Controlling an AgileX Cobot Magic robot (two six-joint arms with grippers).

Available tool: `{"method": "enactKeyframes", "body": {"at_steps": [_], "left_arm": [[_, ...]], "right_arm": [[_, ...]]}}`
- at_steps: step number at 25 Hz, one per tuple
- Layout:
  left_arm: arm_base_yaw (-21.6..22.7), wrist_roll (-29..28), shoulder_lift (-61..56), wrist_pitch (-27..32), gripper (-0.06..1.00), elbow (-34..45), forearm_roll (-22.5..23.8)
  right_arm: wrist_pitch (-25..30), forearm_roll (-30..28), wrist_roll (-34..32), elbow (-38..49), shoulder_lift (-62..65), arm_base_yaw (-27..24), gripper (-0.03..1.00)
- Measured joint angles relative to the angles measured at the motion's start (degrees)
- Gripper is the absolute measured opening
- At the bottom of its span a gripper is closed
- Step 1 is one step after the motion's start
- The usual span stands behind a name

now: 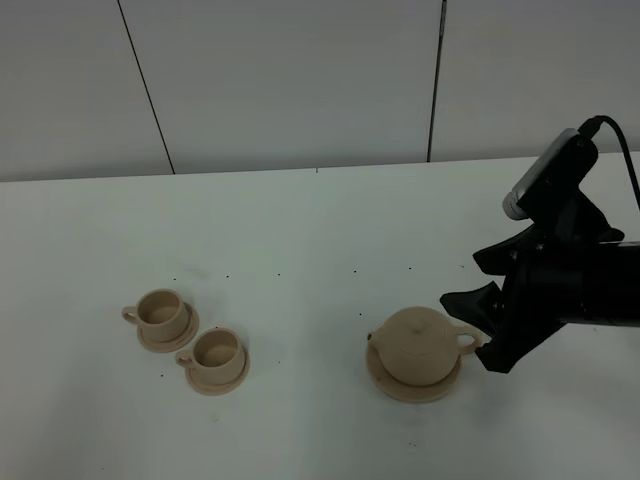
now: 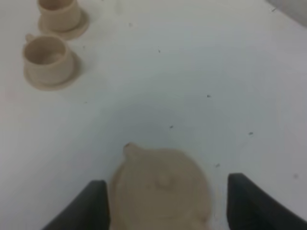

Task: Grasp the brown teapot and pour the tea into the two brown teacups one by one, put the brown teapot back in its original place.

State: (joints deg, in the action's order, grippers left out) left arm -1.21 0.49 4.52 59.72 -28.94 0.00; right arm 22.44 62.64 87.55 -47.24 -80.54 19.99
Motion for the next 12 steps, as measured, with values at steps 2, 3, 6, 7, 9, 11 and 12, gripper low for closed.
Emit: {"method": "enactKeyframes", "body": {"at_steps": [2,3,6,7,9,11,12], "left_arm": [[0.0,0.0,0.0,0.0,0.23,0.0,0.0],[0.0,0.0,0.0,0.0,0.23,0.0,0.0],[0.0,0.0,0.0,0.0,0.23,0.0,0.0],[0.0,0.0,0.0,0.0,0.23,0.0,0.0],[0.0,0.0,0.0,0.0,0.23,0.0,0.0],[0.0,0.0,0.0,0.0,0.23,0.0,0.0],[0.0,0.0,0.0,0.0,0.23,0.0,0.0]], "right_arm": [[-0.19,-2.38,0.22,-0.71,-1.0,0.0,0.51],[-0.19,-3.63,0.43,-0.95,-1.55,0.0,0.5],[0.21,-6.01,0.49,-1.97,-3.09,0.0,0.49],[0.6,-6.68,0.49,-2.3,-3.43,0.0,0.48],[1.46,-8.53,0.49,-3.02,-3.91,0.0,0.48],[2.62,-11.26,0.49,-3.69,-3.97,0.0,0.48],[3.23,-12.51,0.32,-3.98,-3.97,0.0,0.48]]}}
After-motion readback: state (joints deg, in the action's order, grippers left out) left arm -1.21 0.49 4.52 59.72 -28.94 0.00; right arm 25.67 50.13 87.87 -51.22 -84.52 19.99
